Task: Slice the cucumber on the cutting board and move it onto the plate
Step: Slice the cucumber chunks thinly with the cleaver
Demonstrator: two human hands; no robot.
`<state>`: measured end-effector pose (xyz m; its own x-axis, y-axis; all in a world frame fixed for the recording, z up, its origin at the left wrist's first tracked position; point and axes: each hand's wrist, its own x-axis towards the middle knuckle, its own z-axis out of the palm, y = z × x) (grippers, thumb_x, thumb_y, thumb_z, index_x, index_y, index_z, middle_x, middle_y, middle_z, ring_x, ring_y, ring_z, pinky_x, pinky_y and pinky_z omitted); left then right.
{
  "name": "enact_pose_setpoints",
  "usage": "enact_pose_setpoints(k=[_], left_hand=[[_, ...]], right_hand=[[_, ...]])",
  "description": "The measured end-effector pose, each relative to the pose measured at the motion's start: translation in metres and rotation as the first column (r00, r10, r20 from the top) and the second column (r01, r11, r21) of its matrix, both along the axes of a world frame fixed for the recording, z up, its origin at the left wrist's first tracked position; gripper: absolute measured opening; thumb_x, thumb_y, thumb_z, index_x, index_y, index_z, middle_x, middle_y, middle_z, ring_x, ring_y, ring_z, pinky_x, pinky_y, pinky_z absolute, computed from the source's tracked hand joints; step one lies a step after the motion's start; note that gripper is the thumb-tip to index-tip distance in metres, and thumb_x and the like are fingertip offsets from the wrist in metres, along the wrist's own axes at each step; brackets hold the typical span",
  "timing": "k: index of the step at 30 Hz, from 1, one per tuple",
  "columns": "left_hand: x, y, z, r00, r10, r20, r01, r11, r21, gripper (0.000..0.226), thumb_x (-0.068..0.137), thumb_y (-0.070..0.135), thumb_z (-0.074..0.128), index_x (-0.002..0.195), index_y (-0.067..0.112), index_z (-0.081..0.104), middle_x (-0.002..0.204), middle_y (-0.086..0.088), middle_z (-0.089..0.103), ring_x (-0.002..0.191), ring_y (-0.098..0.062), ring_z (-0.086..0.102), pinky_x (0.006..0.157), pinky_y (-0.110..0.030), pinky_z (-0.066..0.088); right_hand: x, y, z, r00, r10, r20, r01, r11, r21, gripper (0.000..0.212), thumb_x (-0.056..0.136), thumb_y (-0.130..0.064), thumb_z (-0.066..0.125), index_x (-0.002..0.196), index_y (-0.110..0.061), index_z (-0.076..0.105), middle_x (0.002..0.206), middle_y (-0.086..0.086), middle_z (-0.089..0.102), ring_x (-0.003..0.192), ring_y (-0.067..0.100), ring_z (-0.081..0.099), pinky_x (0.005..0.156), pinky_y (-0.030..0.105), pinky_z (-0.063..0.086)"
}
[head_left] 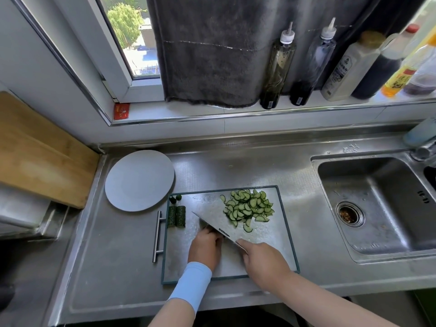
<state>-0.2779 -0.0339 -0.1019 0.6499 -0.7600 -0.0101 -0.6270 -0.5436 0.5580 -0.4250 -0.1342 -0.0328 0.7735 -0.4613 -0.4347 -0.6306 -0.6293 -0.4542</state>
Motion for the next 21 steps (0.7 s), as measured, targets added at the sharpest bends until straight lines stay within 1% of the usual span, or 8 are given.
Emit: enact_pose_setpoints(k=[2, 4, 6, 9, 13, 16, 18, 21], left_hand=[[0.0, 0.0, -0.002, 1.0, 0.001, -0.014, -0.002, 1.0, -0.02, 0.018, 0.061, 0.003, 0.084, 0.067, 0.018, 0.076, 0.076, 0.001, 0.066, 0.063, -0.02, 0.063, 0.052, -0.023, 0.052], [0.0, 0.0, -0.003, 1.0, -0.005, -0.006, 0.004, 1.0, -0.028, 0.02, 0.059, 0.003, 0.086, 0.066, 0.018, 0.075, 0.074, 0.002, 0.066, 0.063, -0.02, 0.063, 0.051, -0.023, 0.052], [-0.001, 0.001, -0.001, 1.0, -0.005, -0.004, 0.005, 1.0, -0.028, 0.02, 0.058, 0.003, 0.086, 0.066, 0.018, 0.075, 0.074, 0.002, 0.067, 0.064, -0.02, 0.063, 0.052, -0.019, 0.049], [-0.001, 0.001, -0.001, 1.0, -0.001, -0.006, 0.001, 1.0, -0.025, 0.02, 0.058, 0.003, 0.086, 0.066, 0.018, 0.075, 0.073, 0.001, 0.066, 0.063, -0.019, 0.063, 0.051, -0.019, 0.049], [-0.002, 0.002, -0.001, 1.0, 0.01, -0.008, -0.011, 1.0, -0.027, 0.021, 0.059, 0.003, 0.086, 0.067, 0.019, 0.075, 0.073, 0.001, 0.067, 0.061, -0.019, 0.063, 0.053, -0.016, 0.046], [-0.002, 0.001, 0.002, 1.0, 0.012, 0.011, -0.011, 0.999, -0.038, 0.025, 0.057, 0.001, 0.086, 0.068, 0.02, 0.075, 0.077, 0.0, 0.069, 0.064, -0.021, 0.065, 0.06, -0.014, 0.042], [-0.002, 0.001, 0.004, 0.999, -0.003, 0.037, 0.004, 0.999, -0.046, 0.028, 0.056, -0.001, 0.086, 0.069, 0.021, 0.076, 0.08, 0.0, 0.07, 0.066, -0.021, 0.066, 0.061, -0.014, 0.042], [-0.002, 0.002, 0.003, 0.999, -0.02, 0.051, 0.023, 0.999, -0.049, 0.029, 0.055, -0.001, 0.087, 0.068, 0.022, 0.075, 0.081, 0.002, 0.07, 0.069, -0.019, 0.066, 0.058, -0.015, 0.046]], right_hand=[[0.009, -0.003, -0.003, 1.0, -0.01, -0.007, 0.01, 1.0, 0.021, 0.04, 0.098, -0.019, 0.037, 0.132, -0.033, 0.054, 0.099, 0.004, 0.07, 0.09, 0.028, 0.062, 0.07, 0.034, 0.045], [0.019, -0.003, -0.006, 1.0, -0.015, -0.006, 0.015, 0.999, 0.033, 0.04, 0.098, -0.021, 0.037, 0.131, -0.034, 0.054, 0.101, 0.003, 0.07, 0.092, 0.027, 0.062, 0.07, 0.033, 0.044], [0.027, -0.001, -0.006, 1.0, -0.008, -0.007, 0.008, 1.0, 0.023, 0.038, 0.098, -0.02, 0.036, 0.13, -0.033, 0.054, 0.099, 0.004, 0.069, 0.091, 0.028, 0.061, 0.071, 0.034, 0.047], [0.031, 0.003, -0.007, 1.0, -0.017, 0.005, 0.017, 1.0, 0.018, 0.036, 0.098, -0.02, 0.036, 0.127, -0.031, 0.054, 0.097, 0.005, 0.069, 0.088, 0.028, 0.061, 0.073, 0.036, 0.05], [0.024, 0.004, -0.004, 1.0, -0.016, 0.025, 0.016, 1.0, 0.006, 0.031, 0.098, -0.022, 0.036, 0.122, -0.031, 0.054, 0.089, 0.004, 0.067, 0.08, 0.029, 0.058, 0.067, 0.037, 0.046], [0.012, 0.005, -0.001, 0.999, 0.0, 0.039, 0.0, 1.0, 0.004, 0.031, 0.098, -0.021, 0.037, 0.122, -0.032, 0.053, 0.084, 0.002, 0.063, 0.075, 0.026, 0.054, 0.063, 0.035, 0.042], [0.003, 0.006, 0.0, 0.999, 0.005, 0.039, -0.006, 1.0, 0.003, 0.032, 0.097, -0.02, 0.038, 0.123, -0.032, 0.053, 0.086, 0.003, 0.065, 0.076, 0.026, 0.056, 0.063, 0.035, 0.042], [-0.006, 0.004, 0.002, 1.0, -0.008, 0.029, 0.008, 1.0, 0.001, 0.037, 0.098, -0.021, 0.037, 0.129, -0.034, 0.051, 0.093, 0.002, 0.069, 0.081, 0.025, 0.059, 0.067, 0.035, 0.044]])
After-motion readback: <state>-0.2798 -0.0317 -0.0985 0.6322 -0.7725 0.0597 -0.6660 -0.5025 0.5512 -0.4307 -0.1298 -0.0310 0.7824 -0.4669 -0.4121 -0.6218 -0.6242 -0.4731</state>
